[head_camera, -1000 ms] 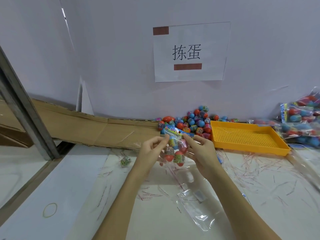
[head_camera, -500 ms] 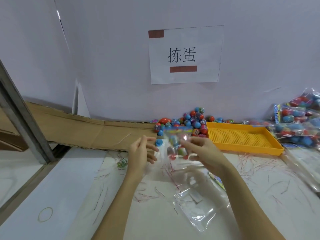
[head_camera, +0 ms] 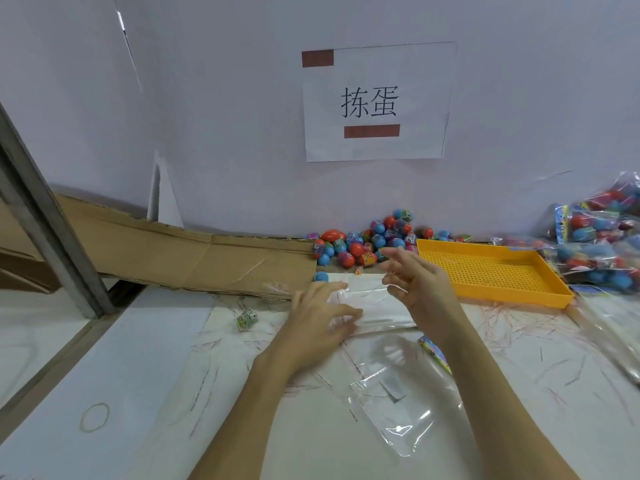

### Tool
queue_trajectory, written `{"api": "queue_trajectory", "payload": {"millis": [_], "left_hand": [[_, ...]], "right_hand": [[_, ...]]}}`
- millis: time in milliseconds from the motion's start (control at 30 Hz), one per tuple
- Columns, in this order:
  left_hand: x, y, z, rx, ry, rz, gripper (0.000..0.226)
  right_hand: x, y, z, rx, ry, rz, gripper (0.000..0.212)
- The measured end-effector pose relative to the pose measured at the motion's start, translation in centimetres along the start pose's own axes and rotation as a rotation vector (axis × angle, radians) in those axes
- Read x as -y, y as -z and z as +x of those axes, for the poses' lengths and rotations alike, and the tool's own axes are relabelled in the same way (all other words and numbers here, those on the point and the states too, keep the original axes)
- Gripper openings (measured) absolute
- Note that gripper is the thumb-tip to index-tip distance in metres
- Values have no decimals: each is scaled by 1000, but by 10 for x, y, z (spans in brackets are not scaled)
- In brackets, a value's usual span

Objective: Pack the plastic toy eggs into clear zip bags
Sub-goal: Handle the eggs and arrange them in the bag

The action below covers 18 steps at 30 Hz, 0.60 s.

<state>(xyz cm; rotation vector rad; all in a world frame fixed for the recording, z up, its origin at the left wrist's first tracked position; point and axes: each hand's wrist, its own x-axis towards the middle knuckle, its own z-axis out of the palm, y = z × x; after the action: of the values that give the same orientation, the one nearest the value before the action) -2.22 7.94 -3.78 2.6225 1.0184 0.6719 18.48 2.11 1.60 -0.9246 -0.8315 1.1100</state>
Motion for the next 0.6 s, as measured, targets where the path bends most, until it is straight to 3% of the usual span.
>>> {"api": "queue_trajectory", "payload": {"millis": [167, 333, 467, 600], "left_hand": [[5, 3, 0, -140, -1, -8, 6], [3, 7, 4, -270, 46, -47, 15], [4, 18, 5, -390, 121, -232, 24], [0, 28, 5, -359, 225, -492, 34]], "right_hand": [[-15, -2, -1, 69, 85, -596, 15], [-27, -6, -1, 257, 184, -960, 18], [-27, -5, 2, 220, 216, -950, 13], [-19, -10, 1, 77, 255, -749, 10]]}}
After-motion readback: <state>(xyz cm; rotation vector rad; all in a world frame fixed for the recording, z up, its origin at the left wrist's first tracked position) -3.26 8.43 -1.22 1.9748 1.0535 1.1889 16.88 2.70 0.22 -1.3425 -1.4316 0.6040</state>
